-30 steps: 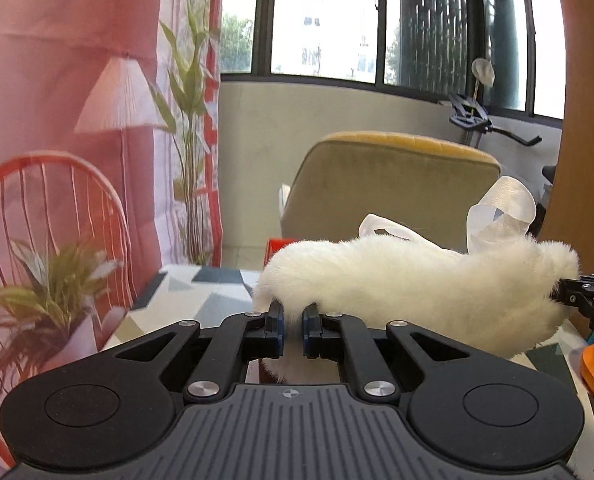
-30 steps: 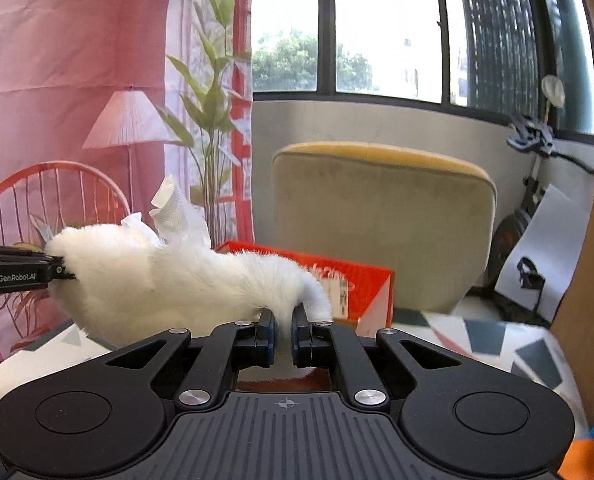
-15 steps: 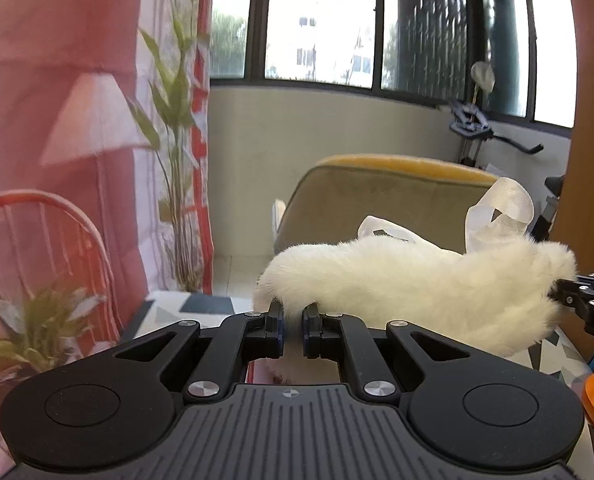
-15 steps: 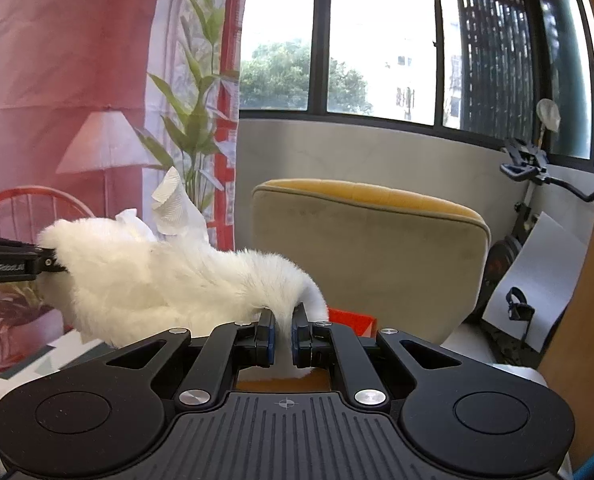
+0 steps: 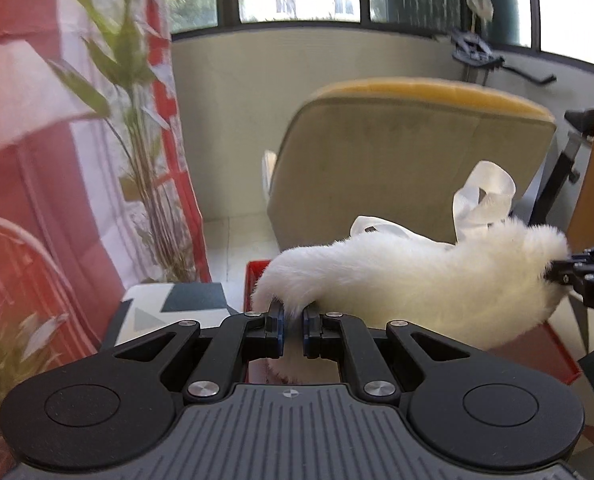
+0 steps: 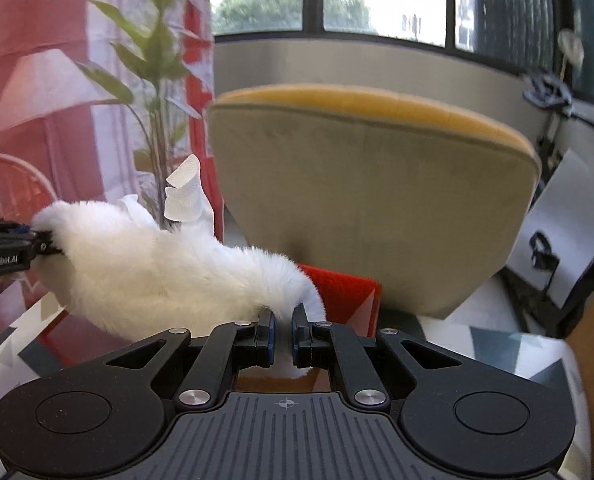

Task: Organize soft objects
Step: 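Lower the plush into the red box and open the left tool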

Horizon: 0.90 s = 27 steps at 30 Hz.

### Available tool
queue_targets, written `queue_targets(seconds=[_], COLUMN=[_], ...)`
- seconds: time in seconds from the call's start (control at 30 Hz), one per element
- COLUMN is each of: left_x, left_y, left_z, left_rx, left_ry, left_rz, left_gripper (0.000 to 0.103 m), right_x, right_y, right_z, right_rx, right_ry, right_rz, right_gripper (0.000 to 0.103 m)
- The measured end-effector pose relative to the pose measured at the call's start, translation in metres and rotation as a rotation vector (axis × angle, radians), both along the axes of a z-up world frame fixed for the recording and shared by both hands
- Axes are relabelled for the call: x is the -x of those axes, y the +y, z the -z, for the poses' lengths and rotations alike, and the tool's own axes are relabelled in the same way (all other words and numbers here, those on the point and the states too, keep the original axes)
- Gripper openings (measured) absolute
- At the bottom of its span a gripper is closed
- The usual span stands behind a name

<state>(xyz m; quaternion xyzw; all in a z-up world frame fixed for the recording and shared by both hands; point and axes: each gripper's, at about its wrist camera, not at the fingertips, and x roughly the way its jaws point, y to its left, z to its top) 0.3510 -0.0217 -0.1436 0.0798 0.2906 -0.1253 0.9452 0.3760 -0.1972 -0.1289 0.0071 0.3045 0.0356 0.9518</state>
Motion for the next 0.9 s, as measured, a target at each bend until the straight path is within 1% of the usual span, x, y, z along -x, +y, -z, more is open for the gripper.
queue_targets(seconds=[0.17, 0.3, 0.43, 0.53, 0.63, 0.77, 0.9], left_x=[-0.037, -0.066, -0.085, -0.094, -0.099, -0.101, -0.107], left_y=[-0.006, -0.012, -0.011, -0.017, -0.025, -0.040, -0.039], left_z=[0.019, 0.037, 0.050, 0.054, 0.057, 0.066, 0.069], left_rx=[-0.052, -0.115, -0.144, -0.171, -0.192, -0.266, -0.256], left_ry=[0.072, 0.143, 0.196, 0.201, 0.202, 0.203, 0.217], left_rz=[0.030, 0.063, 0.103, 0.128, 0.143, 0.176, 0.163], left_gripper=[0.009, 0.010, 0.010, 0.010, 0.011, 0.014, 0.015], right_x=[-0.047, -0.082, -0.107, -0.124, -0.133, -0.146, -0.153], right_y=[-0.009, -0.008, -0.008, -0.007, -0.010, -0.008, -0.011], right_z=[0.024, 0.043, 0.059, 0.070, 0.077, 0.088, 0.095], right_rx=[-0.025, -0.006, 0.005, -0.001, -0.009, -0.001, -0.021], right_ry=[0.108, 0.182, 0.240, 0.286, 0.313, 0.374, 0.408], right_rz=[0.002, -0.008, -0.018, -0.013, 0.013, 0.035, 0.053], right_gripper=[0.007, 0.007, 0.007, 0.007, 0.007, 0.007, 0.007])
